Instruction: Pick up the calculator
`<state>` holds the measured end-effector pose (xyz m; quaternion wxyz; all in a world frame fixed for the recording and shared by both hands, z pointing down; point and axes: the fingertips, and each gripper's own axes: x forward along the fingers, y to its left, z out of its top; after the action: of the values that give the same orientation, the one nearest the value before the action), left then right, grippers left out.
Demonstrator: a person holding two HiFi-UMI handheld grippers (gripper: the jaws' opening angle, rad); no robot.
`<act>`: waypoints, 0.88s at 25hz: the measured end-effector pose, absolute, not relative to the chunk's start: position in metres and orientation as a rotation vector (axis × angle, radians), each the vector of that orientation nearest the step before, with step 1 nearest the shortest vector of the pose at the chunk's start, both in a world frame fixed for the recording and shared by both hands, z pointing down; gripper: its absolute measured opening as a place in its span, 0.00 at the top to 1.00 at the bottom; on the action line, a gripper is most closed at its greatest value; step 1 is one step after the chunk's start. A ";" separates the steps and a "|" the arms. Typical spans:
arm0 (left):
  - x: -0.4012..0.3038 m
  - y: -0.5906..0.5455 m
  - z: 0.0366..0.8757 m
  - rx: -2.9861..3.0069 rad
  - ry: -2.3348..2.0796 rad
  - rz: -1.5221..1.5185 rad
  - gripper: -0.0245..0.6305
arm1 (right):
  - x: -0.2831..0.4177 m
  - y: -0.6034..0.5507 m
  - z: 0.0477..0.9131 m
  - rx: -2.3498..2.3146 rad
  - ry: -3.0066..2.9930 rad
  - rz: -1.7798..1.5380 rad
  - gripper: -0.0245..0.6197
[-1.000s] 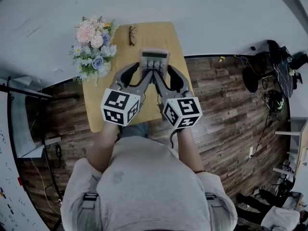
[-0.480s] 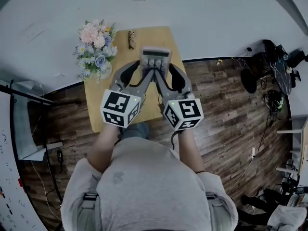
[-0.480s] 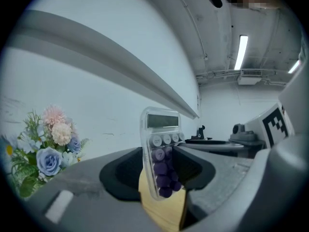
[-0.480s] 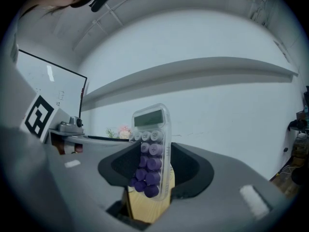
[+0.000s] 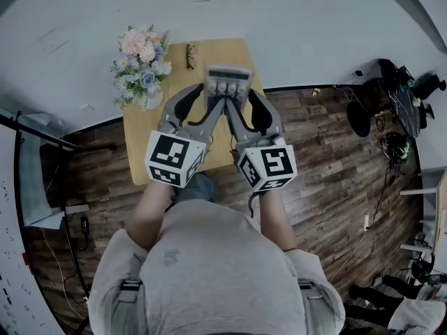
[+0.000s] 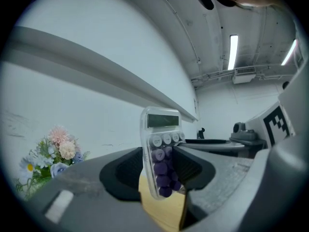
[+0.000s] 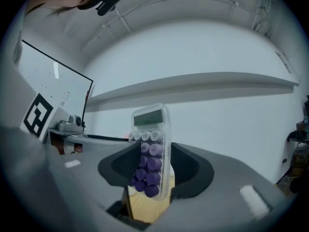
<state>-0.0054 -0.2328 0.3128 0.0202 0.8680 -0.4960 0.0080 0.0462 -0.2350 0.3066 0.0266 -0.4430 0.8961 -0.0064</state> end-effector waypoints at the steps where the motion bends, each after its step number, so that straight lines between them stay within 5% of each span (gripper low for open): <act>1: -0.004 -0.230 0.311 2.696 -1.541 0.019 0.67 | 0.047 -0.232 0.305 -1.368 2.766 -0.010 0.67; 22: 0.018 -0.187 0.286 2.786 -1.619 -0.014 0.68 | 0.070 -0.188 0.280 -1.367 2.712 0.118 0.67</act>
<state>0.0178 -0.1867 0.2862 -0.0405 0.8639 -0.5019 -0.0043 0.0704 -0.1876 0.2804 0.0511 -0.4493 0.8911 0.0388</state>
